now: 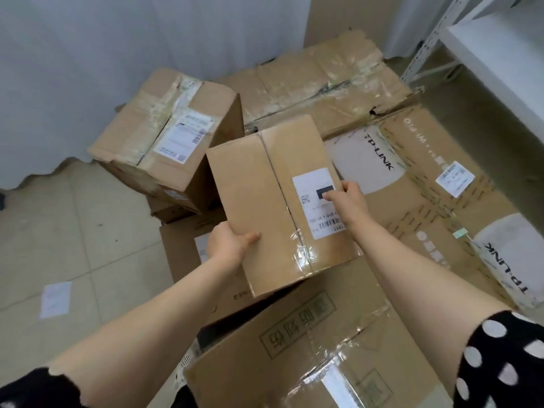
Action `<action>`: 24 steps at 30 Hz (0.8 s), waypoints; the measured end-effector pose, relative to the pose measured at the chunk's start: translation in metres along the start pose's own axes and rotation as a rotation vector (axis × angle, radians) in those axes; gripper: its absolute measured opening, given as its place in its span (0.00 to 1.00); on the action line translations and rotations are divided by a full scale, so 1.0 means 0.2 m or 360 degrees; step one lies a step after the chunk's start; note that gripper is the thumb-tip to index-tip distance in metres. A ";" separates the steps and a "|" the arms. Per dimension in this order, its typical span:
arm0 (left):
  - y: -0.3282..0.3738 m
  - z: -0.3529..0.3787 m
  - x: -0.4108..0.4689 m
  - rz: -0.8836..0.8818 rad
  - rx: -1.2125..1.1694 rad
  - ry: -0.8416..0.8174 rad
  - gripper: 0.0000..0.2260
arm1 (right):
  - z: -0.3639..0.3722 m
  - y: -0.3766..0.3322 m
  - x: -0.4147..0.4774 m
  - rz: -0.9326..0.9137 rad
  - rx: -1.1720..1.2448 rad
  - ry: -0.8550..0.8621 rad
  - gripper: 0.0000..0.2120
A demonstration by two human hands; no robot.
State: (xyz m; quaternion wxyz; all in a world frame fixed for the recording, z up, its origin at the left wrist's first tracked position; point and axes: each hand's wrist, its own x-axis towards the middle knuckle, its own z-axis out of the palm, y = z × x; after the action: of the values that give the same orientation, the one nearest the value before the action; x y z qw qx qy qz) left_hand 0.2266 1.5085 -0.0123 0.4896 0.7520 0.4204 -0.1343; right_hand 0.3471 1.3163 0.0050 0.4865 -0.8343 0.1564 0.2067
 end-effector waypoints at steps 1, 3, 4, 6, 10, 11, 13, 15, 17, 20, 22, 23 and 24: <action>-0.01 0.02 0.02 -0.0009 0.0010 -0.0006 0.23 | 0.00 0.02 0.03 -0.0004 -0.0010 -0.0010 0.16; -0.02 0.07 0.06 -0.0033 0.0021 -0.0013 0.22 | 0.01 0.06 0.09 -0.0011 -0.0022 -0.0015 0.18; -0.02 0.10 0.08 -0.0048 0.0031 -0.0014 0.21 | 0.01 0.08 0.12 -0.0008 -0.0024 -0.0014 0.19; -0.05 0.15 0.09 -0.0091 0.0047 -0.0031 0.19 | 0.01 0.13 0.16 0.0008 -0.0042 0.0005 0.20; -0.10 0.26 0.10 -0.0163 0.0008 -0.0024 0.15 | 0.01 0.24 0.20 -0.0087 -0.0277 0.0059 0.22; -0.11 0.28 0.09 -0.0184 0.0012 -0.0007 0.15 | 0.00 0.26 0.21 -0.0105 -0.0308 0.0065 0.22; -0.12 0.32 0.09 -0.0209 0.0033 0.0015 0.16 | -0.02 0.30 0.23 -0.0106 -0.0341 0.0079 0.23; -0.14 0.37 0.07 -0.0225 0.0062 -0.0008 0.17 | -0.05 0.35 0.22 -0.0086 -0.0382 0.0109 0.24; -0.15 0.43 0.06 -0.0241 0.0083 -0.0036 0.17 | -0.09 0.41 0.22 -0.0042 -0.0400 0.0148 0.25; -0.16 0.51 0.06 -0.0268 0.0037 -0.0097 0.11 | -0.12 0.48 0.24 0.0033 -0.0442 0.0169 0.23; -0.17 0.55 0.09 -0.0301 -0.0014 -0.0136 0.09 | -0.13 0.49 0.29 0.0080 -0.0524 0.0120 0.22; -0.18 0.57 0.11 -0.0321 -0.0032 -0.0160 0.09 | -0.12 0.50 0.31 0.0093 -0.0566 0.0091 0.22; -0.20 0.58 0.13 -0.0339 -0.0042 -0.0180 0.09 | -0.11 0.50 0.34 0.0097 -0.0601 0.0068 0.21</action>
State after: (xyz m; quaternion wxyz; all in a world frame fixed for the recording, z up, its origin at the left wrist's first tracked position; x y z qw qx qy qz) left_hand 0.2367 1.4289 -0.1092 0.5055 0.6877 0.4713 -0.2222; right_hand 0.3642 1.2450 -0.0938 0.3115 -0.9099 0.1505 0.2291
